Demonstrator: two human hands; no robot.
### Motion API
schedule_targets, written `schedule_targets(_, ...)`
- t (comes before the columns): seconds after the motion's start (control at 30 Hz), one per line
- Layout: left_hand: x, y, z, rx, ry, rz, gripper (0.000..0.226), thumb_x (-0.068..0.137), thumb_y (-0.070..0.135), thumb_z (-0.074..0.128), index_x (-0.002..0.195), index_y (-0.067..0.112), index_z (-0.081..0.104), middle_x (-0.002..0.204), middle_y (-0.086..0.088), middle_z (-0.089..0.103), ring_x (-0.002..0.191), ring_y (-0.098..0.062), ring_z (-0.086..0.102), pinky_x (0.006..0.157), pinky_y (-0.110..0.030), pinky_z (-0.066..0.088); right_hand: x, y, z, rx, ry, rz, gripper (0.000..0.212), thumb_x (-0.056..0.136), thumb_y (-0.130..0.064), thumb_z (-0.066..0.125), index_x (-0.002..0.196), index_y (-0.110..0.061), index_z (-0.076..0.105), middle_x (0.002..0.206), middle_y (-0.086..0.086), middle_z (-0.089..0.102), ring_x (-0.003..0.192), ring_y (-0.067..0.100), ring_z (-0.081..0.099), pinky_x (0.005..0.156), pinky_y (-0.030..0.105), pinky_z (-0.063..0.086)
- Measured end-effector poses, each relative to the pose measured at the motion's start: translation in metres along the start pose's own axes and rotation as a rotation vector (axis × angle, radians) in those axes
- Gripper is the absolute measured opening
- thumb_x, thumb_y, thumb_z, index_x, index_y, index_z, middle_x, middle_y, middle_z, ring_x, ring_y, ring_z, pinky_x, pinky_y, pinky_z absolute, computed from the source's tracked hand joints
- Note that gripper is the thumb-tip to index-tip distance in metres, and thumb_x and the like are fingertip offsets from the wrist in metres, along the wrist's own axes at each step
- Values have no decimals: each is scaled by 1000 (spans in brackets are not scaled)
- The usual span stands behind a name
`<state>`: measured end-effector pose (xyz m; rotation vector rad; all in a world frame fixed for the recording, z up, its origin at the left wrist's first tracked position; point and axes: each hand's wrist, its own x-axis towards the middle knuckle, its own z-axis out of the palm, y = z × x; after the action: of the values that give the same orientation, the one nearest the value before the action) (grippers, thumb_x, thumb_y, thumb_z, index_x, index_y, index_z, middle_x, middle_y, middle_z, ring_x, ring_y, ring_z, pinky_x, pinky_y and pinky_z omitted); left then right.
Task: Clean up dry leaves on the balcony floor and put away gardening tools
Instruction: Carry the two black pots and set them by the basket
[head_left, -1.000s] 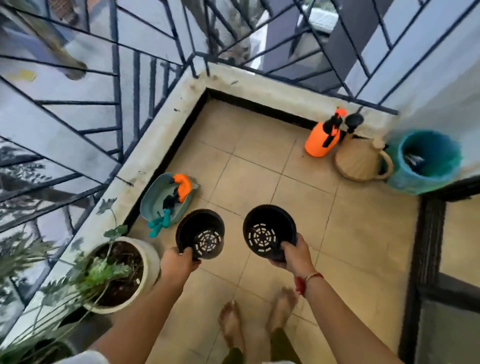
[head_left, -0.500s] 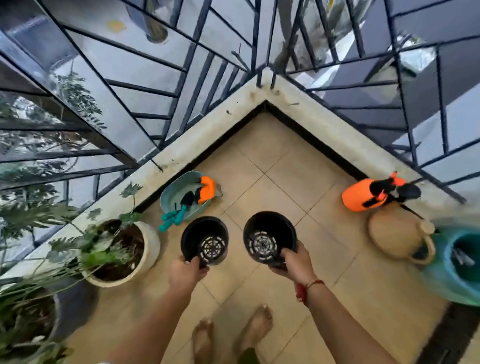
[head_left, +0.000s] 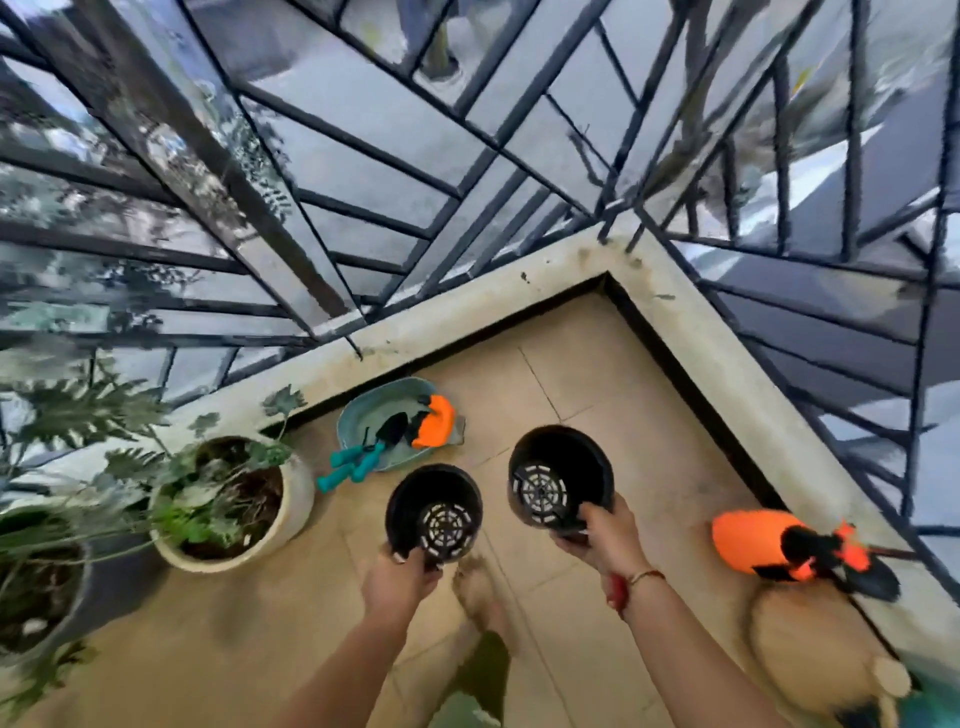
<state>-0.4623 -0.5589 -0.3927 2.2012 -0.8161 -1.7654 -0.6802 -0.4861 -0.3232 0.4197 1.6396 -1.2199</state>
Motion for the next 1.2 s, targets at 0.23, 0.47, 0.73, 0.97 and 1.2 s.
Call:
schedule_targets(0.23, 30, 31, 52, -67, 75, -11, 20, 92, 4, 51, 111, 7, 47, 88, -25, 66, 66, -27, 69, 57, -31, 54, 65, -47, 24, -101, -29, 13, 32, 91, 6, 43, 120, -7, 46, 112, 25, 55, 71, 33, 59, 41, 27, 53)
schedule_targets(0.47, 69, 39, 108, -78, 51, -23, 21, 93, 4, 50, 113, 5, 45, 95, -24, 63, 71, -32, 68, 67, -36, 57, 139, -68, 17, -169, -18, 11, 38, 89, 7, 39, 126, -3, 44, 105, 26, 57, 63, 32, 58, 44, 27, 54)
schedule_targets(0.73, 60, 54, 162, -249, 182, -143, 22, 92, 3, 49, 111, 11, 45, 96, -23, 64, 72, -30, 68, 62, -33, 55, 191, -106, 7, -370, -62, 22, 33, 88, 4, 45, 118, -8, 48, 112, 30, 59, 71, 34, 62, 52, 31, 55)
schedule_targets(0.97, 62, 72, 170, -49, 386, -85, 21, 89, 20, 45, 105, 15, 59, 81, -10, 63, 76, -32, 65, 73, -45, 57, 224, -141, 21, -635, -133, -40, 27, 86, 3, 44, 103, -17, 49, 110, 20, 59, 94, 43, 62, 56, 37, 55)
schedule_targets(1.2, 95, 77, 128, 740, 204, 220, 23, 97, 21, 44, 98, 7, 62, 95, -16, 66, 91, -35, 61, 70, -35, 44, 248, -133, 57, -821, -145, -110, 28, 87, 1, 46, 106, -18, 47, 108, 11, 55, 88, 32, 60, 47, 32, 55)
